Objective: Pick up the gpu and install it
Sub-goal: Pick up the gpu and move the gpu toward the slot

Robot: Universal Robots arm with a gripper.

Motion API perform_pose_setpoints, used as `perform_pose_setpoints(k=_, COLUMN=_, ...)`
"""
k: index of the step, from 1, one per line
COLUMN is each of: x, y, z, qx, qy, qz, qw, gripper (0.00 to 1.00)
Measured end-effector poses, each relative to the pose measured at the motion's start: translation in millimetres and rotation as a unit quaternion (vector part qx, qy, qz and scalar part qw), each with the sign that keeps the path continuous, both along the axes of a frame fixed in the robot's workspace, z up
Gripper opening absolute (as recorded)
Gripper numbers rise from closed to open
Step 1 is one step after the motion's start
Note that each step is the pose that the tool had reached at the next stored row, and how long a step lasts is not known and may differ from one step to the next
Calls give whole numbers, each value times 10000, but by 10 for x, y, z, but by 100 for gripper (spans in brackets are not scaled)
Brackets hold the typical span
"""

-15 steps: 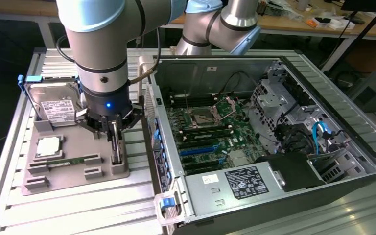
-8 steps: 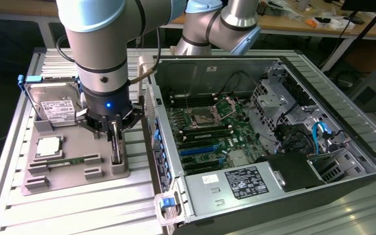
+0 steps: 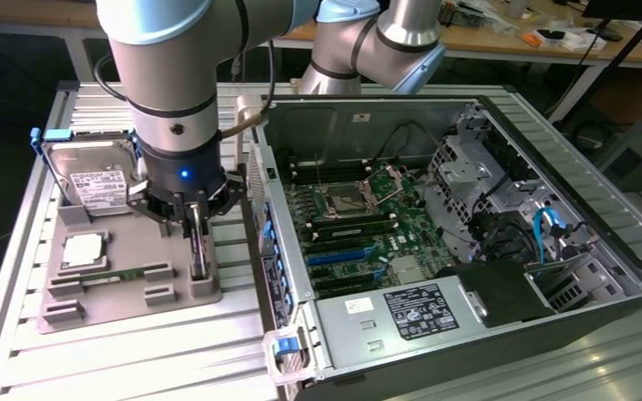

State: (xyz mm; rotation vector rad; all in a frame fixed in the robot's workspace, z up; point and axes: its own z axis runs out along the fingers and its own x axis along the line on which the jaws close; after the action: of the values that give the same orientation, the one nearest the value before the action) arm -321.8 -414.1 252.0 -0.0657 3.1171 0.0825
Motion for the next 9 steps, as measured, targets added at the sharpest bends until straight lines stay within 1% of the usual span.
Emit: perform_pose_setpoints(k=9, x=0, y=2, z=180, qx=0, qy=0, qz=0, qw=10000, gripper=27)
